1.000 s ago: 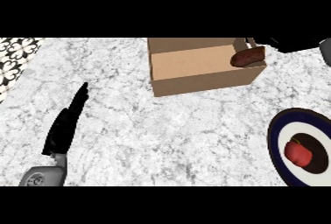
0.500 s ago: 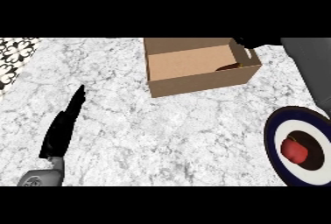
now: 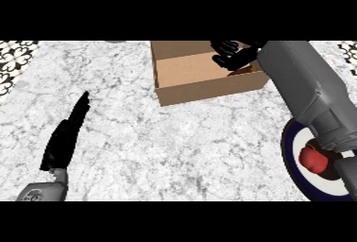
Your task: Pick the sweet potato from the plate and place it in the cardboard box
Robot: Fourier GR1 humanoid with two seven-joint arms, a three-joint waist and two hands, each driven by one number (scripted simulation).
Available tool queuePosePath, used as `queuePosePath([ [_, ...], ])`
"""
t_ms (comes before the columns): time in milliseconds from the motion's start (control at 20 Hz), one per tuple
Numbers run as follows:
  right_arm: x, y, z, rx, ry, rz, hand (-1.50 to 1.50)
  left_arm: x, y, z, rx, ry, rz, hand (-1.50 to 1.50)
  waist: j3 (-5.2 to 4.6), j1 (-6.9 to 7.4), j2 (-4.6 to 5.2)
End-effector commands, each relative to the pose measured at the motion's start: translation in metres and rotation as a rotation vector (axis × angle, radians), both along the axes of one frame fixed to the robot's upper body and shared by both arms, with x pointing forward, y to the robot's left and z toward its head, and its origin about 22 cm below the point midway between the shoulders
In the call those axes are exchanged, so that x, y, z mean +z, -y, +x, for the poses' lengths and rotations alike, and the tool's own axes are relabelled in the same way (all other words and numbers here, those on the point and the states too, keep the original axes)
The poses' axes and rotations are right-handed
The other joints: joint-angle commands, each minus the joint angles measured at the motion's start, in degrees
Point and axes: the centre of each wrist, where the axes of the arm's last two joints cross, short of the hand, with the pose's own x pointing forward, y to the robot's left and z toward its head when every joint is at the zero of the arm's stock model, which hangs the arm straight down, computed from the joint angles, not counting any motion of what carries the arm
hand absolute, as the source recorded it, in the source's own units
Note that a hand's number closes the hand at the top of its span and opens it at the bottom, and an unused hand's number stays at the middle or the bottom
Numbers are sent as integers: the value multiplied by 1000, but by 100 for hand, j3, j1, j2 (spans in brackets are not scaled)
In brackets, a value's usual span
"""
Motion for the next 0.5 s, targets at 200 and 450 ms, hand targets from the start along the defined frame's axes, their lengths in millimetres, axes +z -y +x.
queuePosePath([
  [200, -52, -16, -9, 29, -149, -24, -150, 6, 4, -4, 9, 15, 5, 0, 3, -3, 10],
  [450, -59, -45, -13, 50, -227, 82, -150, 5, 6, -4, 8, 13, -11, 0, 2, -29, 0],
])
